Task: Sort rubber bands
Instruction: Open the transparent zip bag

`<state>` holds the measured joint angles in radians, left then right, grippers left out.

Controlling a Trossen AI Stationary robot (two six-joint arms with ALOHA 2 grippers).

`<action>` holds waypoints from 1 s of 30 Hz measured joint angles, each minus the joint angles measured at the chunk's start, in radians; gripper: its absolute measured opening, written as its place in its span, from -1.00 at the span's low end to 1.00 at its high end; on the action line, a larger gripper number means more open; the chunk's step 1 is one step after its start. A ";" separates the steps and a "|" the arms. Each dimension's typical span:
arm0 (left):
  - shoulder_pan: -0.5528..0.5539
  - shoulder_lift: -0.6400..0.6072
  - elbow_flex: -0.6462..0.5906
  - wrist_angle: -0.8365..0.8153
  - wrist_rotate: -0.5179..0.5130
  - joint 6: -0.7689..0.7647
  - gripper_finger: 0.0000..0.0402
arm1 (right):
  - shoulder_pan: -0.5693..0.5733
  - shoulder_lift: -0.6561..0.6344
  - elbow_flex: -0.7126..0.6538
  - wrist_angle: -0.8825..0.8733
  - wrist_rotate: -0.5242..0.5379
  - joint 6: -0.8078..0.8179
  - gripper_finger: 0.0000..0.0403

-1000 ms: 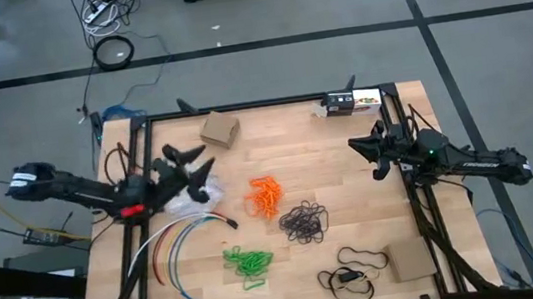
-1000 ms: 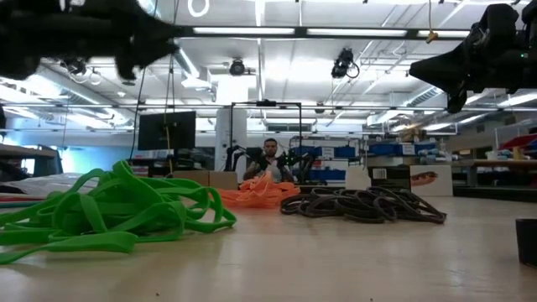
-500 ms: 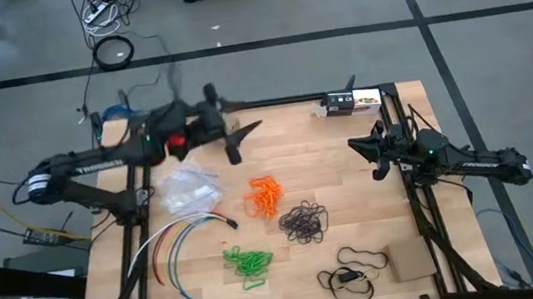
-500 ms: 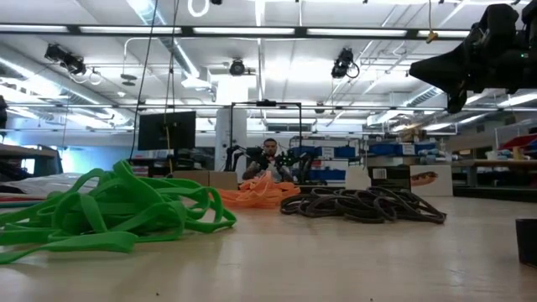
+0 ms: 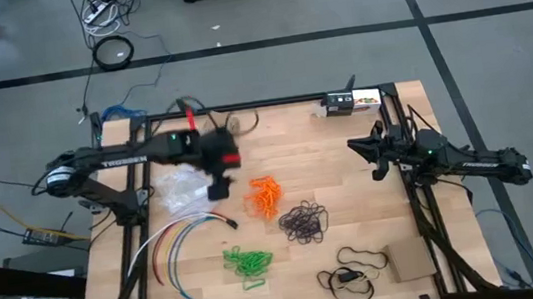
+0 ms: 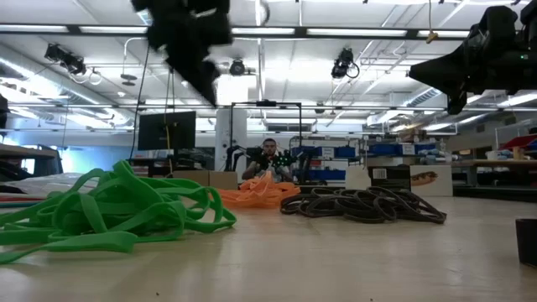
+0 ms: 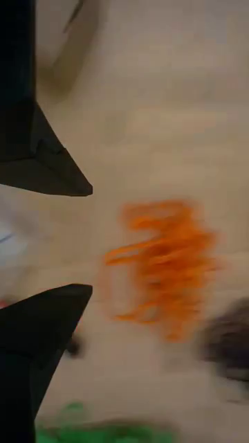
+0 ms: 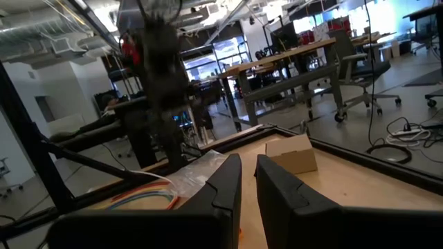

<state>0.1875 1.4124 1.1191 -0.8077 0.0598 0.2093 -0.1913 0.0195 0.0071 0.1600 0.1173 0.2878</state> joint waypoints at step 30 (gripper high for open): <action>-0.050 -0.072 -0.420 -0.004 -0.198 -0.522 0.13 | 0.000 0.000 0.000 -0.006 -0.031 0.026 -0.81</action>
<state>0.1376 1.3403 0.6993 -0.8113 -0.1378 -0.3124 -0.1913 0.0196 0.0071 0.1539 0.0861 0.3138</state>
